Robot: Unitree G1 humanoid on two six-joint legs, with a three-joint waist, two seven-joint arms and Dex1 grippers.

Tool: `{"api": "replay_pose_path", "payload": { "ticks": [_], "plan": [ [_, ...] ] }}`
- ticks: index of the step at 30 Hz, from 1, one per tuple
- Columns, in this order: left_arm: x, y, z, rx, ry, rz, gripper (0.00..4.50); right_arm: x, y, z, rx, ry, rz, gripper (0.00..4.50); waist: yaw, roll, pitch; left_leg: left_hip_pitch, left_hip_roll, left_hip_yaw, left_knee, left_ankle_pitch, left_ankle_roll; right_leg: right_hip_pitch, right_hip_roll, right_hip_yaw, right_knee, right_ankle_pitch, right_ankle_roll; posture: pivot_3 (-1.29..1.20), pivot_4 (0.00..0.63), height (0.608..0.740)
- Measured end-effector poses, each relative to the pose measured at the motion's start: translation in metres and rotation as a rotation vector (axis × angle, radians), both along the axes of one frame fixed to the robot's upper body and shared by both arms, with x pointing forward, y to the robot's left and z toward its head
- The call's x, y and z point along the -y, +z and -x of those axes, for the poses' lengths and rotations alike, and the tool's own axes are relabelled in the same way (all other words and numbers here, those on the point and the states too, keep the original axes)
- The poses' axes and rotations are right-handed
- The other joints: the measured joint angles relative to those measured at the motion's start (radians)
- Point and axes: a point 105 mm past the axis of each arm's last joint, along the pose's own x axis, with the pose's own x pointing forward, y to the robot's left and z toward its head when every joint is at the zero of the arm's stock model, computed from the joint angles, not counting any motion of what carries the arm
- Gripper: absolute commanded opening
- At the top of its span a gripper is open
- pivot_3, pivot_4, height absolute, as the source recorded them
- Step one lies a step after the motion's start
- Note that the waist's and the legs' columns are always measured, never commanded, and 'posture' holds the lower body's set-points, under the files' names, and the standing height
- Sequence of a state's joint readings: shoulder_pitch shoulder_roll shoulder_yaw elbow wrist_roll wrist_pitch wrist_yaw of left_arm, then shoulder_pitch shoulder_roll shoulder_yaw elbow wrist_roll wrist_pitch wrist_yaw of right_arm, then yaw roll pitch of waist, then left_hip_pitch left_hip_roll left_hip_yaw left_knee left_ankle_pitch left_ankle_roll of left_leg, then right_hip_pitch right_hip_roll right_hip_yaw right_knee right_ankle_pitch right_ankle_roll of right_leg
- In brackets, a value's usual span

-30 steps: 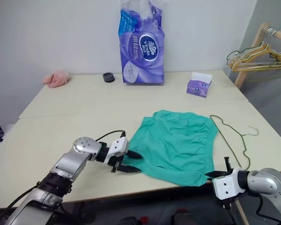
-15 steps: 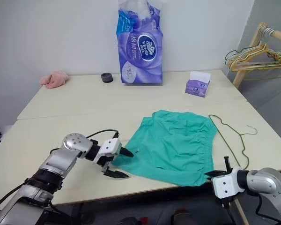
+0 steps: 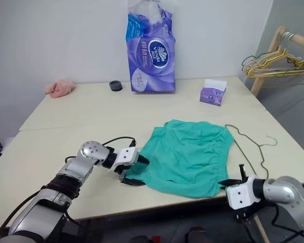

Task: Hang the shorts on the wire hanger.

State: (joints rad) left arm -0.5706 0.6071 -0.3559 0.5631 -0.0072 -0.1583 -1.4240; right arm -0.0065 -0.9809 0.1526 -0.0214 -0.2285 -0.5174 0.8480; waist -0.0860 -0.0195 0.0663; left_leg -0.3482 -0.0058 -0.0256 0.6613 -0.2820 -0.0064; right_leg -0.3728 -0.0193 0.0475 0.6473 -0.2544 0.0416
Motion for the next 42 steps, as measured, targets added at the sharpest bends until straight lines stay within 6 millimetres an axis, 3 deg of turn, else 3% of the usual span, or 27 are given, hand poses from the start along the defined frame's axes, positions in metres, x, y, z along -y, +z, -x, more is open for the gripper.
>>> {"api": "replay_pose_path", "payload": {
  "ticks": [5,8,13,21,26,35,42],
  "plan": [
    [-0.03,0.001,0.017,-0.036,0.032,-0.042,4.47,-0.005,0.009,-0.027,0.066,0.015,0.001,0.0,-0.017,0.001,0.0,0.002,0.003,0.0,0.0,-0.005,0.008,-0.001,0.002,0.002,0.003,-0.003,-0.005,-0.08,0.051,0.74],
    [-0.038,0.0,0.024,-0.046,0.065,-0.035,4.47,-0.009,0.012,-0.035,0.08,0.038,-0.004,0.0,-0.012,0.001,0.0,0.002,0.003,-0.001,0.0,-0.005,0.009,-0.001,0.001,0.0,0.004,-0.003,-0.007,-0.06,0.049,0.74],
    [-0.031,-0.004,0.022,0.004,0.155,0.058,3.35,-0.018,0.003,-0.033,0.051,0.068,-0.025,0.0,0.01,0.004,0.0,0.002,0.001,-0.001,0.001,-0.005,0.009,0.0,-0.001,0.001,0.005,-0.003,-0.006,-0.06,0.051,0.74],
    [-0.017,-0.006,0.005,0.091,0.295,0.144,3.35,-0.024,-0.008,-0.019,0.015,0.077,-0.035,0.0,0.051,0.006,0.002,0.002,-0.001,0.001,0.003,-0.005,0.009,0.0,-0.002,0.002,0.004,-0.002,0.001,-0.09,0.058,0.74],
    [-0.019,-0.004,-0.005,0.111,0.318,0.148,4.47,-0.025,-0.009,-0.016,0.011,0.072,-0.038,0.0,0.048,0.006,0.002,0.002,-0.001,0.001,0.003,-0.005,0.009,0.0,-0.001,0.002,0.004,-0.002,0.0,-0.11,0.059,0.74],
    [-0.021,-0.002,-0.004,0.176,0.179,0.067,4.47,-0.026,-0.009,-0.015,0.009,0.065,-0.039,0.0,0.032,0.006,0.001,0.002,0.0,0.0,0.001,-0.005,0.009,0.0,-0.001,0.001,0.003,-0.003,-0.001,-0.1,0.058,0.74],
    [-0.021,-0.004,-0.009,0.11,0.159,0.04,4.47,-0.026,-0.009,-0.015,0.006,0.059,-0.038,0.0,0.028,0.011,-0.002,0.003,0.0,0.0,0.001,-0.005,0.009,0.001,0.0,0.001,0.003,-0.003,-0.002,-0.11,0.059,0.74]
  ]
}}
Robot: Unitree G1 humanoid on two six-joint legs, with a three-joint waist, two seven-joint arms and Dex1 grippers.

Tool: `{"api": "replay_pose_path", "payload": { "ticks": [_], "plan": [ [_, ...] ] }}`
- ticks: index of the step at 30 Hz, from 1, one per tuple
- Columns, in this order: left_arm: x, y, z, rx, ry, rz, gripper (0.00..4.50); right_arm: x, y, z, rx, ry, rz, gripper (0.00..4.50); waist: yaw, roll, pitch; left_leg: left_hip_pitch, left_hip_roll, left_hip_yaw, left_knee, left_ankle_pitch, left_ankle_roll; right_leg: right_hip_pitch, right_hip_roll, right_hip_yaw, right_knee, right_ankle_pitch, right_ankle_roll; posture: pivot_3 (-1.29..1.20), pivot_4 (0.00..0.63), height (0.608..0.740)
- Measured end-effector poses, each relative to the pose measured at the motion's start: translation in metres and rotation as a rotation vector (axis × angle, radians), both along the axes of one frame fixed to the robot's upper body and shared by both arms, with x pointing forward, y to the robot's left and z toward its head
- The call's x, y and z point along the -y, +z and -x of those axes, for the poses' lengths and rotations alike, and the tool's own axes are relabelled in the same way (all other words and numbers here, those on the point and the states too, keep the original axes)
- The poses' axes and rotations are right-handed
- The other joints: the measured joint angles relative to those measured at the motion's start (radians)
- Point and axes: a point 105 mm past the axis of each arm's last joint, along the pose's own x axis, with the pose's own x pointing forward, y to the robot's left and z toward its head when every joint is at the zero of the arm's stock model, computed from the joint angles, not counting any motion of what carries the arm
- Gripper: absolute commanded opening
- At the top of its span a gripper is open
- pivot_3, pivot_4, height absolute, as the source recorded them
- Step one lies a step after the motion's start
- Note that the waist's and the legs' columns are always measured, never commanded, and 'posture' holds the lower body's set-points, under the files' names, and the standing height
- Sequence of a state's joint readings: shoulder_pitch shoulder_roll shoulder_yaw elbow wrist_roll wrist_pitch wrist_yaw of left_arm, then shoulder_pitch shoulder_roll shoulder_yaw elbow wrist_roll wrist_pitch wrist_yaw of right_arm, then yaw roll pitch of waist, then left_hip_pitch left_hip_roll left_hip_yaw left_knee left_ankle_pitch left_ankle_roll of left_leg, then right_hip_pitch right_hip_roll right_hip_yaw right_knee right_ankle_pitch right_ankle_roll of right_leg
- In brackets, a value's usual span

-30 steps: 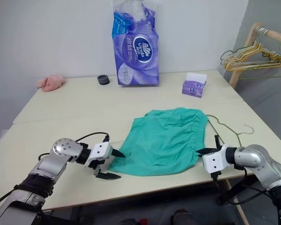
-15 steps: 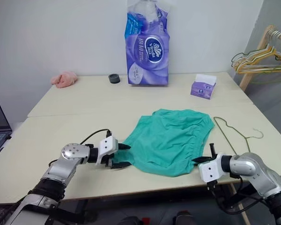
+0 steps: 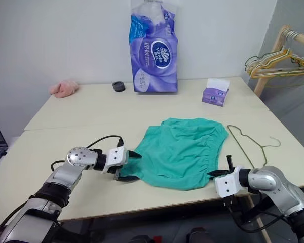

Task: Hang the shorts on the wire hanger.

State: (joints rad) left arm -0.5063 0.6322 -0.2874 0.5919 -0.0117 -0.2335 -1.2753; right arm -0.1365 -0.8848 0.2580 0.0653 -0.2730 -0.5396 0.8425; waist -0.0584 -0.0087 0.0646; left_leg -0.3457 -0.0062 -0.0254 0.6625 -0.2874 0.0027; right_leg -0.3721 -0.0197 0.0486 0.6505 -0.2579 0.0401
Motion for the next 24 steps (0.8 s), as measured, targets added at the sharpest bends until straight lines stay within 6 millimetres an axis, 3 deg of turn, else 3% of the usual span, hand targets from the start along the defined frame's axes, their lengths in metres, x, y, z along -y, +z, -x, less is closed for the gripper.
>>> {"api": "replay_pose_path", "payload": {
  "ticks": [2,5,12,18,24],
  "plan": [
    [-0.001,0.0,0.0,-0.041,0.009,-0.002,4.47,-0.001,0.001,0.0,0.002,0.003,-0.002,0.0,-0.002,0.0,0.0,0.0,0.0,0.0,0.0,0.0,0.0,0.0,0.0,0.0,0.0,0.0,0.0,-0.11,0.059,0.74],
    [-0.004,-0.001,0.005,-0.129,0.008,-0.004,3.86,-0.002,0.004,0.0,0.013,0.007,-0.009,0.0,-0.01,0.0,0.0,0.0,0.0,0.0,0.0,0.0,0.0,0.0,0.001,0.0,0.0,-0.001,-0.001,-0.11,0.06,0.74],
    [-0.006,0.0,0.019,-0.32,0.061,0.058,1.93,-0.002,0.019,-0.002,0.054,-0.01,-0.066,0.0,-0.031,0.0,0.0,-0.001,0.001,-0.001,-0.001,-0.001,0.001,-0.001,0.001,0.0,0.0,-0.002,-0.001,-0.11,0.061,0.74],
    [-0.008,0.001,0.032,-0.374,0.073,0.059,0.17,-0.005,0.019,0.0,0.063,-0.013,-0.085,0.0,-0.031,-0.002,0.003,-0.001,0.001,-0.001,-0.001,-0.001,0.001,-0.001,0.001,0.0,0.0,-0.002,-0.001,-0.11,0.06,0.74],
    [-0.015,0.004,0.061,-0.437,-0.003,0.009,0.04,-0.001,0.025,-0.015,0.122,-0.029,-0.071,0.0,-0.031,-0.005,0.009,-0.001,0.002,0.0,-0.001,-0.001,0.001,-0.002,0.001,0.001,0.0,-0.002,-0.002,-0.09,0.061,0.74]
  ]
}}
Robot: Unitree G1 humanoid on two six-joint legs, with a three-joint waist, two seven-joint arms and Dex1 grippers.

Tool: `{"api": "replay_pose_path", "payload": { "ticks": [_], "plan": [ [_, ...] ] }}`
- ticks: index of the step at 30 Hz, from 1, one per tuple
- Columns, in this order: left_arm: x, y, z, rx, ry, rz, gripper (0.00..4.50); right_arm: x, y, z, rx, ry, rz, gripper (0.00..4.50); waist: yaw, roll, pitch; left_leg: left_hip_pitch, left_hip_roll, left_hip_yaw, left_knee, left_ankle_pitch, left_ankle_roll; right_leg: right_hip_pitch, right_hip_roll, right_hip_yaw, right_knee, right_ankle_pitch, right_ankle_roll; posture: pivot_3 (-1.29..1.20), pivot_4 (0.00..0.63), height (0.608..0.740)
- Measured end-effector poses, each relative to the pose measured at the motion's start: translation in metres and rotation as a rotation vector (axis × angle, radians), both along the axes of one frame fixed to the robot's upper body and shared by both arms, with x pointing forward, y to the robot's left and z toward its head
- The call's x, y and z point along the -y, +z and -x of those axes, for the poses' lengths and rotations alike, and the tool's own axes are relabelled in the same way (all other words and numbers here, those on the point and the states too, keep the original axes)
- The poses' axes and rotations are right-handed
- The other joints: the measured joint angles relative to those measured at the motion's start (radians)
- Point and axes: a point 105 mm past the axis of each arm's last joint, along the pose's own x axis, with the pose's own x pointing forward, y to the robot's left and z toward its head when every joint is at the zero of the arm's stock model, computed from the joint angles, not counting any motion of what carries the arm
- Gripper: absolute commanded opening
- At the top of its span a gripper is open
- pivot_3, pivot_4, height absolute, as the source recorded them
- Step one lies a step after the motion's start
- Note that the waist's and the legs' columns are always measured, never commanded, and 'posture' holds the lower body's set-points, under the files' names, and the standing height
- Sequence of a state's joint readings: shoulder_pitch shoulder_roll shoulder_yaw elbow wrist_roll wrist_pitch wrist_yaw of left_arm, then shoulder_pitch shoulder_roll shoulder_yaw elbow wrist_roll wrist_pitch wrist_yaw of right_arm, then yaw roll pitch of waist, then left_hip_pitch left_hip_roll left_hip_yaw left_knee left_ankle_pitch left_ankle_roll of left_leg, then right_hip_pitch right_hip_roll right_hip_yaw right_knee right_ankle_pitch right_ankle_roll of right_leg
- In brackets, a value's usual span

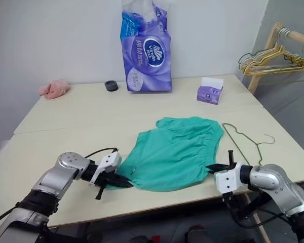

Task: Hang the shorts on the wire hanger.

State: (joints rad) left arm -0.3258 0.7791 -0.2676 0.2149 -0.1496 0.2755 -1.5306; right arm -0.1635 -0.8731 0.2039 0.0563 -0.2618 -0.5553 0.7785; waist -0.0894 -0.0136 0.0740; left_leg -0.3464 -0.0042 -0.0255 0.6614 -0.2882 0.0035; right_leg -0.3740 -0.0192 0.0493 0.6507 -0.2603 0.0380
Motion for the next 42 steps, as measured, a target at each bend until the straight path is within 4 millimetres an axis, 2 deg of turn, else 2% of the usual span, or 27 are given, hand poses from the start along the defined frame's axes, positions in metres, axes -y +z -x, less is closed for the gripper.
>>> {"api": "replay_pose_path", "payload": {
  "ticks": [4,6,8,12,16,25,27,30,32,33,34,36,37,38,39,40,42],
  "plan": [
    [0.004,0.01,0.026,-0.081,-0.069,0.023,0.04,0.001,0.002,-0.006,0.005,0.025,0.008,0.0,0.004,-0.002,0.007,-0.001,0.0,0.0,0.0,0.0,0.0,-0.001,-0.001,0.0,0.0,0.0,-0.001,-0.08,0.064,0.74],
    [0.004,0.017,0.039,-0.103,-0.102,0.016,0.04,0.0,0.002,-0.002,-0.035,0.054,0.003,0.0,0.005,-0.002,0.009,-0.001,0.0,-0.001,0.0,0.0,0.0,-0.001,-0.001,0.0,0.0,-0.001,-0.001,-0.08,0.066,0.74],
    [0.002,0.02,0.055,-0.142,-0.14,-0.003,0.04,-0.001,0.0,0.012,-0.108,0.109,0.001,0.0,0.006,-0.001,0.012,-0.001,0.001,-0.001,-0.001,0.0,0.0,-0.001,-0.003,0.003,0.0,-0.001,-0.003,-0.08,0.067,0.74],
    [0.003,0.016,0.076,-0.209,-0.188,-0.009,0.04,0.005,-0.008,0.043,-0.245,0.165,0.04,0.0,0.018,-0.002,0.017,-0.001,0.001,-0.002,-0.001,-0.001,0.001,-0.001,-0.003,0.002,0.0,-0.004,-0.004,-0.09,0.069,0.74],
    [0.004,0.015,0.086,-0.245,-0.22,-0.012,0.04,0.011,-0.016,0.066,-0.349,0.157,0.059,0.0,0.027,-0.002,0.023,-0.001,0.001,-0.001,0.0,-0.001,0.001,-0.001,-0.003,0.0,0.001,-0.006,-0.008,-0.11,0.069,0.74],
    [0.012,0.012,0.087,-0.261,-0.24,0.02,0.04,0.022,-0.014,0.068,-0.354,0.116,0.093,0.0,0.027,-0.003,0.026,-0.001,0.0,0.001,0.001,-0.001,0.001,-0.001,-0.001,0.0,0.001,-0.005,-0.007,-0.13,0.062,0.74],
    [0.018,0.012,0.077,-0.242,-0.207,0.048,0.04,0.027,-0.011,0.059,-0.33,0.089,0.104,0.0,0.027,-0.004,0.027,-0.001,0.0,0.001,0.002,-0.001,0.001,-0.001,-0.001,0.0,0.001,-0.004,-0.006,-0.12,0.059,0.74],
    [0.029,0.015,0.042,-0.193,-0.07,0.118,0.04,0.035,0.002,0.033,-0.267,0.017,0.098,0.0,0.028,-0.005,0.028,0.0,-0.001,0.001,0.003,0.0,0.001,0.0,-0.001,0.0,0.001,-0.002,-0.005,-0.1,0.058,0.74],
    [0.037,0.034,-0.002,-0.087,0.057,0.176,0.04,0.029,0.028,0.0,-0.182,-0.038,0.022,0.0,0.028,-0.008,0.029,-0.002,0.0,0.0,0.005,0.0,0.0,-0.001,0.0,-0.001,0.002,0.0,-0.005,-0.09,0.055,0.74],
    [0.041,0.048,-0.025,-0.021,0.118,0.211,0.04,0.023,0.046,-0.02,-0.124,-0.057,-0.021,0.0,0.025,-0.008,0.029,0.0,-0.001,0.001,0.005,0.0,0.0,0.0,0.0,-0.001,0.001,0.003,0.0,-0.09,0.054,0.74],
    [0.044,0.056,-0.035,0.017,0.134,0.226,0.04,0.021,0.056,-0.029,-0.092,-0.065,-0.041,0.0,0.024,-0.008,0.029,-0.001,-0.001,0.001,0.004,0.0,0.0,0.0,0.0,-0.001,0.001,0.004,0.001,-0.09,0.051,0.74],
    [0.054,0.073,-0.074,0.128,0.236,0.26,0.04,0.013,0.084,-0.069,0.008,-0.121,-0.099,0.0,0.018,-0.007,0.029,-0.001,-0.002,0.0,0.003,0.0,0.0,0.0,0.0,-0.001,0.0,0.005,0.002,-0.09,0.047,0.74],
    [0.063,0.082,-0.108,0.216,0.333,0.271,0.04,0.006,0.105,-0.103,0.094,-0.183,-0.141,0.0,0.014,-0.007,0.031,-0.003,-0.002,0.001,0.004,0.001,-0.002,-0.002,-0.001,0.0,0.0,0.009,-0.001,-0.09,0.049,0.74],
    [0.075,0.101,-0.144,0.336,0.43,0.266,0.04,-0.003,0.132,-0.133,0.2,-0.241,-0.159,0.0,0.01,-0.006,0.033,-0.01,-0.003,0.0,0.003,0.007,-0.011,-0.009,-0.001,-0.001,-0.001,0.014,-0.002,-0.09,0.05,0.74],
    [0.089,0.131,-0.167,0.464,0.476,0.277,0.04,-0.016,0.164,-0.149,0.311,-0.254,-0.181,0.0,0.008,-0.007,0.033,-0.023,-0.003,-0.001,0.002,0.011,-0.018,-0.023,-0.002,-0.001,-0.001,0.018,-0.002,-0.1,0.051,0.74],
    [0.094,0.161,-0.185,0.587,0.535,0.295,0.04,-0.028,0.194,-0.159,0.41,-0.257,-0.214,0.0,0.006,-0.007,0.033,-0.034,-0.003,-0.001,0.003,0.015,-0.024,-0.035,-0.002,-0.001,0.0,0.022,-0.002,-0.1,0.053,0.74],
    [0.085,0.247,-0.21,0.917,0.675,0.33,0.04,-0.045,0.264,-0.163,0.637,-0.252,-0.315,0.0,0.001,-0.007,0.033,-0.057,-0.002,0.001,0.001,0.018,-0.03,-0.061,-0.007,0.001,0.008,0.022,-0.002,-0.12,0.057,0.74]
  ]
}}
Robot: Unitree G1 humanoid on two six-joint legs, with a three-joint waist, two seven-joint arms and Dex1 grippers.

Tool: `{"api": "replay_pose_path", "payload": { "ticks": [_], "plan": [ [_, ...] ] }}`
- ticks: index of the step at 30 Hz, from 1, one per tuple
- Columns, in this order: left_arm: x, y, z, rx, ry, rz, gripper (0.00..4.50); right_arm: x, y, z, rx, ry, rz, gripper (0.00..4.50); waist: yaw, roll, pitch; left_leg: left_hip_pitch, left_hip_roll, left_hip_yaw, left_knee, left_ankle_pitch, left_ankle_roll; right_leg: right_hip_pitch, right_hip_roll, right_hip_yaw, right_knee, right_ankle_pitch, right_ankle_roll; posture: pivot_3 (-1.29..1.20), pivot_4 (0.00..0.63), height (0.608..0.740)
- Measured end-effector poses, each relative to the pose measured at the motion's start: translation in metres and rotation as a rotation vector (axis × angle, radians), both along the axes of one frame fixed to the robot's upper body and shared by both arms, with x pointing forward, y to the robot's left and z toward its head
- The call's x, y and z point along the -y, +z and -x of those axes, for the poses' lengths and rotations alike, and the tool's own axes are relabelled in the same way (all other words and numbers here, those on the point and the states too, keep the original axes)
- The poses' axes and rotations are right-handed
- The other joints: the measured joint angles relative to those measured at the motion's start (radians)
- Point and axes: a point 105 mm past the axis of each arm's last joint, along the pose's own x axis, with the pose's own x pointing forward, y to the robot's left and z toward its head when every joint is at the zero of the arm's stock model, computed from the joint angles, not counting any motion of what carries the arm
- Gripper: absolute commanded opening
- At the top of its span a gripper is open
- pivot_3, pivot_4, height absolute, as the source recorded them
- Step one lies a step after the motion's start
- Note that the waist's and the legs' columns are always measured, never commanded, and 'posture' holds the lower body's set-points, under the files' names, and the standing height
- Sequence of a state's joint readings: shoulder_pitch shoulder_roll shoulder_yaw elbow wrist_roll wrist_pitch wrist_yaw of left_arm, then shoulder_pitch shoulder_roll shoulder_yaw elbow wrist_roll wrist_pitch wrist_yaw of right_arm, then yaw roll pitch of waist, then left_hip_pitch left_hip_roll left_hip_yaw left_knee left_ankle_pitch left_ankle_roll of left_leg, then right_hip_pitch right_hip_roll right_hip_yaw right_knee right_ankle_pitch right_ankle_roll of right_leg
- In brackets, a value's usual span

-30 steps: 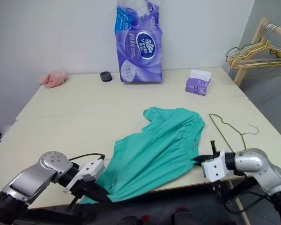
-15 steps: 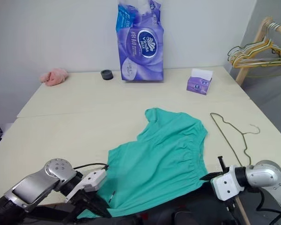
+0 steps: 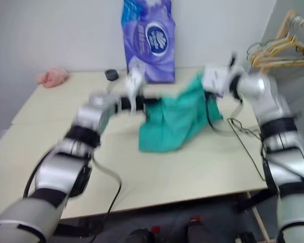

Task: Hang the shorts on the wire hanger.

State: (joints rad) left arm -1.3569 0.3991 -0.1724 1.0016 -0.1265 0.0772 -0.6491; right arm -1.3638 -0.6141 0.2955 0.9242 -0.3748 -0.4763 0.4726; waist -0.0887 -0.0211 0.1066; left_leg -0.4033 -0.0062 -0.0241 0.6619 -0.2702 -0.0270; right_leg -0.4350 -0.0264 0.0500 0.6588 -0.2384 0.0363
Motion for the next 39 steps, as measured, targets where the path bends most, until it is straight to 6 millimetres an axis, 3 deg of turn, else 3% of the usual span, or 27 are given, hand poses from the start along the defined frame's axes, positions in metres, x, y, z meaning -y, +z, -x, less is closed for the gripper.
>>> {"api": "replay_pose_path", "payload": {
  "ticks": [2,3,5,6,7,8,10,12,15,16,19,21,23,27,30,35,39],
  "plan": [
    [-0.021,0.08,0.007,0.264,0.092,0.028,0.04,0.004,0.049,0.01,0.178,-0.008,-0.072,0.0,-0.004,0.0,-0.002,-0.01,0.0,0.002,-0.002,-0.001,-0.002,-0.015,-0.003,-0.001,0.002,-0.001,0.001,-0.12,0.059,0.74],
    [-0.032,0.109,0.015,0.365,0.118,0.037,0.04,0.011,0.062,0.014,0.235,-0.015,-0.094,0.0,-0.009,0.001,-0.003,-0.013,0.0,0.002,-0.003,-0.002,-0.003,-0.021,-0.004,-0.004,0.004,-0.001,0.001,-0.12,0.063,0.74],
    [-0.044,0.134,0.027,0.481,0.126,0.005,0.04,0.024,0.066,0.018,0.268,-0.025,-0.108,0.0,-0.014,0.004,-0.005,-0.013,-0.001,0.002,-0.004,-0.003,-0.001,-0.021,-0.007,-0.007,0.004,-0.002,0.002,-0.12,0.068,0.74],
    [-0.046,0.132,0.03,0.495,0.109,-0.049,0.04,0.028,0.061,0.019,0.257,-0.011,-0.109,0.0,-0.015,0.004,-0.005,-0.013,-0.002,0.003,-0.005,-0.005,0.0,-0.02,-0.008,-0.007,0.003,-0.005,0.007,-0.12,0.068,0.74],
    [-0.045,0.121,0.032,0.491,0.069,-0.136,0.04,0.031,0.048,0.022,0.224,0.019,-0.099,0.0,-0.015,0.004,-0.005,-0.013,-0.003,0.003,-0.007,-0.006,0.001,-0.019,-0.008,-0.008,0.002,-0.007,0.009,-0.12,0.073,0.74],
    [-0.045,0.095,0.033,0.45,0.007,-0.258,0.04,0.035,0.022,0.024,0.149,0.061,-0.075,0.0,-0.016,0.004,-0.005,-0.012,-0.004,0.003,-0.005,-0.006,0.002,-0.015,-0.008,-0.008,-0.001,-0.008,0.01,-0.12,0.076,0.74],
    [-0.052,0.035,0.033,0.281,-0.096,-0.397,0.04,0.046,-0.041,0.027,-0.058,0.101,-0.022,0.0,-0.021,0.005,-0.004,-0.012,-0.005,0.002,0.0,-0.008,0.004,-0.009,-0.007,-0.008,0.0,-0.008,0.011,-0.12,0.079,0.74],
    [-0.059,-0.027,0.042,0.056,-0.205,-0.441,0.04,0.056,-0.105,0.042,-0.281,0.139,0.033,0.0,-0.027,0.006,-0.001,-0.012,-0.009,0.002,0.008,-0.007,0.008,-0.007,-0.009,-0.006,0.005,-0.008,0.011,-0.13,0.083,0.74],
    [-0.07,-0.102,0.097,-0.304,-0.429,-0.461,0.04,0.065,-0.176,0.091,-0.536,0.23,0.192,0.0,-0.042,0.013,0.003,-0.012,-0.009,0.001,0.018,-0.012,0.017,-0.005,-0.009,-0.005,0.009,-0.009,0.012,-0.14,0.086,0.74],
    [-0.076,-0.125,0.128,-0.45,-0.509,-0.465,0.04,0.064,-0.193,0.109,-0.6,0.262,0.232,0.0,-0.055,0.013,0.003,-0.01,-0.01,0.001,0.019,-0.012,0.018,-0.005,-0.009,-0.004,0.014,-0.009,0.012,-0.14,0.086,0.74],
    [-0.068,-0.17,0.194,-0.721,-0.713,-0.454,0.04,0.057,-0.209,0.128,-0.655,0.301,0.263,0.0,-0.073,0.01,0.007,0.016,-0.009,0.004,0.018,-0.012,0.019,0.017,-0.007,0.0,0.018,-0.011,0.01,-0.14,0.086,0.74],
    [-0.062,-0.184,0.222,-0.819,-0.79,-0.44,0.04,0.052,-0.206,0.131,-0.637,0.315,0.275,0.0,-0.072,0.006,0.015,0.038,-0.007,0.004,0.016,-0.013,0.019,0.038,-0.004,-0.001,0.016,-0.019,0.008,-0.15,0.083,0.74],
    [-0.061,-0.192,0.236,-0.889,-0.807,-0.409,0.04,0.048,-0.203,0.134,-0.62,0.325,0.295,0.0,-0.069,0.004,0.017,0.049,-0.004,0.002,0.015,-0.013,0.018,0.05,-0.001,-0.003,0.015,-0.026,-0.001,-0.15,0.083,0.74],
    [-0.056,-0.191,0.25,-0.964,-0.858,-0.359,0.04,0.05,-0.209,0.147,-0.643,0.355,0.379,0.0,-0.04,0.003,0.017,0.045,-0.002,-0.001,0.016,-0.015,0.018,0.047,0.002,-0.004,0.016,-0.025,0.005,-0.15,0.079,0.74],
    [-0.055,-0.189,0.26,-0.997,-0.893,-0.357,0.04,0.054,-0.222,0.16,-0.702,0.379,0.433,0.0,-0.037,0.003,0.017,0.042,-0.001,-0.001,0.016,-0.021,0.019,0.044,0.003,-0.004,0.018,-0.023,0.001,-0.15,0.078,0.74],
    [-0.056,-0.191,0.28,-1.064,-0.955,-0.345,0.04,0.065,-0.252,0.192,-0.881,0.403,0.52,0.0,-0.036,0.003,0.018,0.042,0.0,-0.002,0.017,-0.025,0.02,0.044,0.004,-0.004,0.019,-0.027,0.0,-0.15,0.078,0.74],
    [-0.057,-0.191,0.287,-1.082,-0.971,-0.353,0.04,0.067,-0.26,0.21,-0.977,0.421,0.535,0.0,-0.036,0.002,0.018,0.047,0.0,0.0,0.017,-0.025,0.02,0.047,0.004,-0.003,0.019,-0.03,0.002,-0.16,0.077,0.74]
  ]
}}
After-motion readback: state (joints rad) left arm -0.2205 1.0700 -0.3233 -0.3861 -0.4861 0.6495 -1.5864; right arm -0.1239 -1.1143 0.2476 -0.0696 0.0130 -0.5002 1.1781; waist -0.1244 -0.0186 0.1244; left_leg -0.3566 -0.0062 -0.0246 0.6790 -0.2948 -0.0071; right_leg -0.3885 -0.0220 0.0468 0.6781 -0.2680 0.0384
